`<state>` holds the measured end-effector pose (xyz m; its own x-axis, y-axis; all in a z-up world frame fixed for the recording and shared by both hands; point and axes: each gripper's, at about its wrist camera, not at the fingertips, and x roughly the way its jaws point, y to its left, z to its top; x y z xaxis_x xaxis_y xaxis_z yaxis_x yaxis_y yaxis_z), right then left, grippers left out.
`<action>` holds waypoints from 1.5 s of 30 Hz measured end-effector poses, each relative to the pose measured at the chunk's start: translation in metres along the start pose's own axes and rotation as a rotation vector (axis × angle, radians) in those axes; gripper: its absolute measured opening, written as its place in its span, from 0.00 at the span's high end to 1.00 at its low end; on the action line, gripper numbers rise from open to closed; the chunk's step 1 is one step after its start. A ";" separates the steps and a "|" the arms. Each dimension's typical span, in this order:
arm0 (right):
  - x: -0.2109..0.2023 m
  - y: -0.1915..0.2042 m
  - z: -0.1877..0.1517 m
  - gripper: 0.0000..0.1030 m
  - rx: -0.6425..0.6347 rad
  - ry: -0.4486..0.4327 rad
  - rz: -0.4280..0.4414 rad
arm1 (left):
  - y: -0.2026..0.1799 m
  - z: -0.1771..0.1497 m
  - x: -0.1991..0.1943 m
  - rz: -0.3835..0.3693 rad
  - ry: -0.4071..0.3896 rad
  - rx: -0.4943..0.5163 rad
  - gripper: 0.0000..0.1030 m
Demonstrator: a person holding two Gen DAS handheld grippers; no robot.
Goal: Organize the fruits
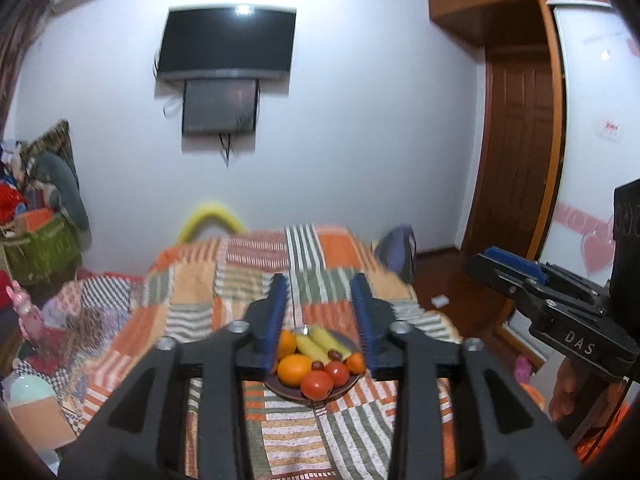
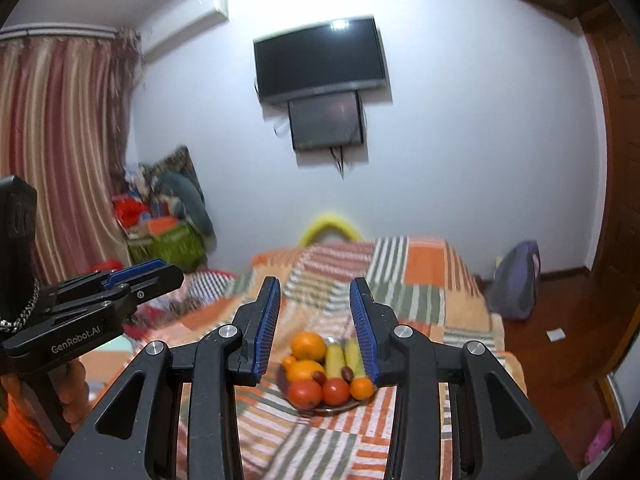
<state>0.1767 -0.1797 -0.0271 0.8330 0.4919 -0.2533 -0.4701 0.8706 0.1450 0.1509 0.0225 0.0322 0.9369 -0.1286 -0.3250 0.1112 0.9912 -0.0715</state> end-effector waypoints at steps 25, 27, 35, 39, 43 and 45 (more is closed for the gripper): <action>-0.081 0.051 -0.005 0.00 -0.042 -0.229 -0.136 | -0.035 -0.010 -0.111 0.073 -0.195 0.033 0.00; -0.083 0.051 -0.006 0.00 -0.040 -0.229 -0.138 | -0.035 -0.012 -0.112 0.074 -0.195 0.035 0.00; -0.093 0.050 -0.014 0.00 -0.043 -0.225 -0.143 | -0.034 -0.014 -0.112 0.070 -0.188 0.028 0.00; -0.095 0.051 -0.015 0.00 -0.045 -0.226 -0.148 | -0.033 -0.014 -0.112 0.071 -0.184 0.025 0.00; -0.098 0.050 -0.016 0.00 -0.044 -0.222 -0.154 | -0.033 -0.014 -0.112 0.071 -0.182 0.022 0.00; -0.098 0.050 -0.016 0.00 -0.042 -0.220 -0.156 | -0.032 -0.015 -0.111 0.071 -0.179 0.019 0.00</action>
<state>0.0667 -0.1849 -0.0106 0.9375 0.3437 -0.0545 -0.3390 0.9374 0.0792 0.0385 0.0048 0.0559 0.9864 -0.0528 -0.1558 0.0478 0.9982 -0.0357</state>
